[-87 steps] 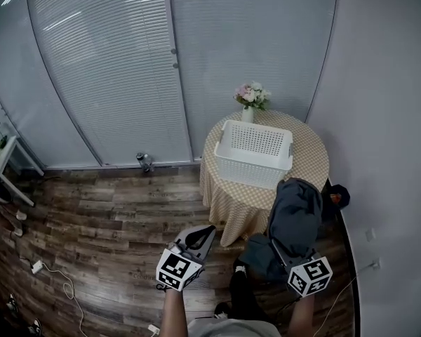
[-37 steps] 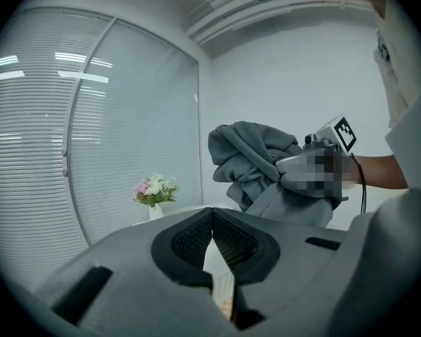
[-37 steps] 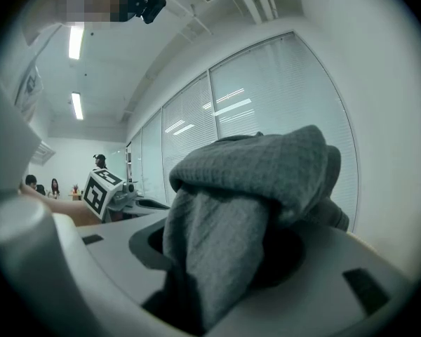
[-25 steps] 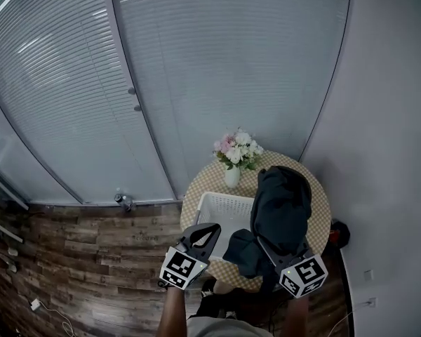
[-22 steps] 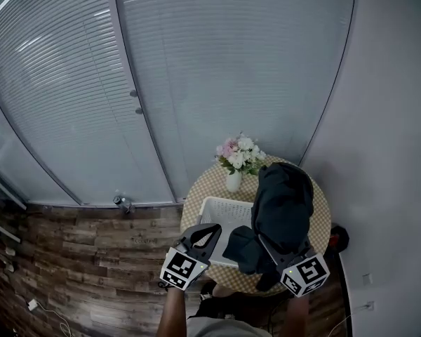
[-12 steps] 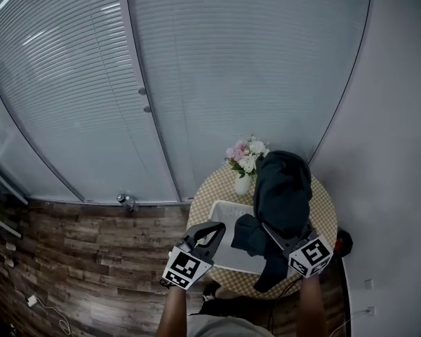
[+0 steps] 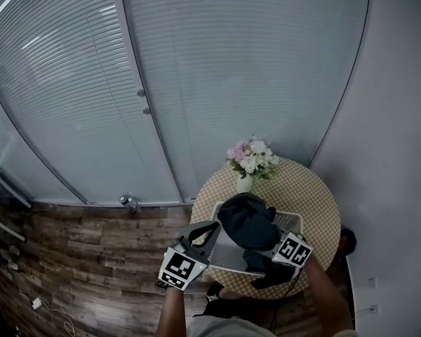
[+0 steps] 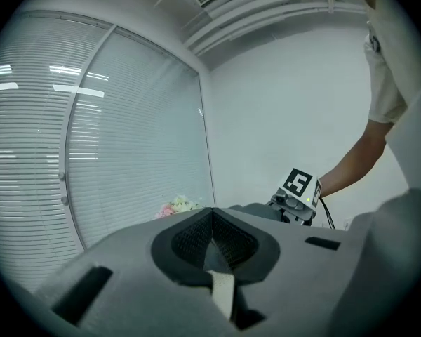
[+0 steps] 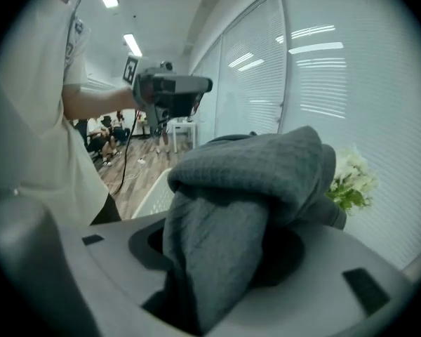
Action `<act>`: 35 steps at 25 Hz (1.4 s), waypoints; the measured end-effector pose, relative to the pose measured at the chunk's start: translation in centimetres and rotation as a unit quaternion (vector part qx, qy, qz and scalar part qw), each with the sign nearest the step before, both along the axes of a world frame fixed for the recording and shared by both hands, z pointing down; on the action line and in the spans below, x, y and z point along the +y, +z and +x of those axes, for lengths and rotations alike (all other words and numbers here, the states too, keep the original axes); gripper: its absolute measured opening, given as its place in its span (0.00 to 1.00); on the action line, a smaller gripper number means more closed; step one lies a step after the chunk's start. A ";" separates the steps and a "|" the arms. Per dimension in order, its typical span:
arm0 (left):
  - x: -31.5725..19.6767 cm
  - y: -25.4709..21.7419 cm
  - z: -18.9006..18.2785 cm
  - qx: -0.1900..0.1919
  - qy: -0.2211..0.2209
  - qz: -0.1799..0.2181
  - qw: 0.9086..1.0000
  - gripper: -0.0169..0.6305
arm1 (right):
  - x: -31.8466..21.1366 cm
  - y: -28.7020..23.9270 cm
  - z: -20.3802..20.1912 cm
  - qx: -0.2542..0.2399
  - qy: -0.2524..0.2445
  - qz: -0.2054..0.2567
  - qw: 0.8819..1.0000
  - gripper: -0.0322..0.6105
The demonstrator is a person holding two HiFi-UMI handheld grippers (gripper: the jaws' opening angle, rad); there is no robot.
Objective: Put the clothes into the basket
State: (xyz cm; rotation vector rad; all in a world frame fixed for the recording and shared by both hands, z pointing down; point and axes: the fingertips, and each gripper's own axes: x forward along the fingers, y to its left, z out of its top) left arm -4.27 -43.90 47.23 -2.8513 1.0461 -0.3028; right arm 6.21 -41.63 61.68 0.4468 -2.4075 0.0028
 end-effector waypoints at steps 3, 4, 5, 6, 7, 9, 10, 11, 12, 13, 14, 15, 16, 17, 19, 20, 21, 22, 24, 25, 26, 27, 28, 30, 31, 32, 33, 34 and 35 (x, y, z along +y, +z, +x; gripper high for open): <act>0.0 0.1 0.0 -0.002 0.000 -0.002 1.000 0.05 | 1.0 2.1 -0.2 0.076 -0.062 -0.008 0.995 0.41; 0.0 0.2 0.0 -0.003 0.000 -0.002 1.000 0.05 | 1.4 2.7 -0.2 0.103 -0.084 -0.009 0.991 0.41; -0.1 0.2 0.0 -0.003 0.000 -0.003 1.000 0.05 | 1.7 3.6 -0.1 0.132 -0.107 -0.010 0.985 0.41; -0.1 0.3 0.0 -0.003 0.000 -0.004 1.000 0.05 | 2.0 4.5 0.1 0.162 -0.130 -0.011 0.978 0.41; -0.2 0.4 0.1 -0.003 -0.001 -0.005 1.000 0.05 | 2.3 5.4 0.2 0.189 -0.151 -0.011 0.970 0.41; -0.1 0.6 0.1 -0.003 -0.001 -0.008 1.000 0.05 | 2.6 7.0 0.4 0.227 -0.175 -0.008 0.958 0.41; -0.1 0.7 0.1 -0.003 -0.001 -0.008 1.000 0.05 | 2.5 7.5 0.4 0.239 -0.177 -0.004 0.955 0.41; 0.0 0.7 0.1 -0.003 -0.001 -0.009 1.000 0.05 | 2.2 7.8 0.4 0.245 -0.173 0.003 0.954 0.42; 0.0 0.7 0.1 -0.003 -0.001 -0.010 1.000 0.05 | 1.7 7.7 0.2 0.243 -0.164 0.012 0.956 0.44; 0.0 0.7 0.2 -0.003 -0.001 -0.010 1.000 0.05 | 1.1 7.1 0.1 0.234 -0.151 0.020 0.960 0.48; -0.1 0.7 0.1 -0.003 -0.002 -0.011 1.000 0.05 | 0.5 6.2 0.0 0.222 -0.139 0.026 0.965 0.53; -0.1 0.7 0.1 -0.001 -0.003 -0.011 1.000 0.05 | -0.1 5.2 -0.1 0.213 -0.130 0.034 0.968 0.57; -0.2 0.8 0.0 0.001 -0.006 -0.012 1.000 0.05 | -0.7 4.0 -0.1 0.207 -0.126 0.046 0.969 0.60; -0.2 0.9 0.0 0.003 -0.007 -0.013 1.000 0.05 | -1.2 2.9 -0.1 0.201 -0.123 0.060 0.970 0.60; -0.3 1.1 0.2 0.004 -0.007 -0.016 1.000 0.05 | -2.1 1.1 -0.5 0.185 -0.119 0.083 0.972 0.60; -0.4 1.3 0.4 0.003 -0.006 -0.017 1.000 0.05 | -2.4 0.5 -0.8 0.176 -0.117 0.092 0.973 0.60; -0.4 1.4 0.6 0.002 -0.004 -0.018 1.000 0.05 | -2.7 0.1 -1.1 0.170 -0.116 0.101 0.973 0.60; -0.3 1.5 0.8 0.001 -0.002 -0.019 1.000 0.05 | -2.8 -0.2 -1.3 0.165 -0.116 0.110 0.973 0.60; -0.2 1.4 1.1 -0.001 0.001 -0.019 1.000 0.05 | -3.0 -0.7 -1.7 0.150 -0.113 0.125 0.974 0.60; -0.2 1.4 1.2 -0.001 0.001 -0.019 1.000 0.05 | -3.1 -1.0 -2.0 0.139 -0.109 0.130 0.976 0.60; -0.3 1.4 1.3 0.000 0.001 -0.019 1.000 0.05 | -3.2 -1.3 -2.2 0.128 -0.103 0.134 0.977 0.59; -0.3 1.4 1.3 0.001 0.001 -0.019 1.000 0.05 | -3.3 -1.6 -2.3 0.118 -0.097 0.138 0.979 0.54; -0.4 1.4 1.3 0.001 0.000 -0.020 1.000 0.05 | -3.5 -1.9 -2.4 0.108 -0.090 0.142 0.980 0.47; -0.3 1.5 1.3 0.000 0.000 -0.020 1.000 0.05 | -3.8 -2.6 -2.5 0.092 -0.075 0.149 0.982 0.35; -0.2 1.5 1.4 -0.001 0.000 -0.020 1.000 0.05 | -4.0 -3.0 -2.5 0.083 -0.066 0.152 0.983 0.26; -0.2 1.6 1.4 -0.001 0.000 -0.021 1.000 0.05 | -4.1 -3.3 -2.5 0.074 -0.057 0.153 0.984 0.17; -0.2 1.7 1.4 0.000 -0.001 -0.022 1.000 0.05 | -4.2 -3.5 -2.5 0.066 -0.050 0.150 0.985 0.11; -0.2 1.7 1.4 0.002 -0.002 -0.022 1.000 0.05 | -4.2 -3.7 -2.6 0.058 -0.046 0.145 0.987 0.09; -0.2 1.7 1.4 0.005 -0.003 -0.023 1.000 0.05 | -4.2 -3.7 -2.7 0.053 -0.044 0.138 0.988 0.08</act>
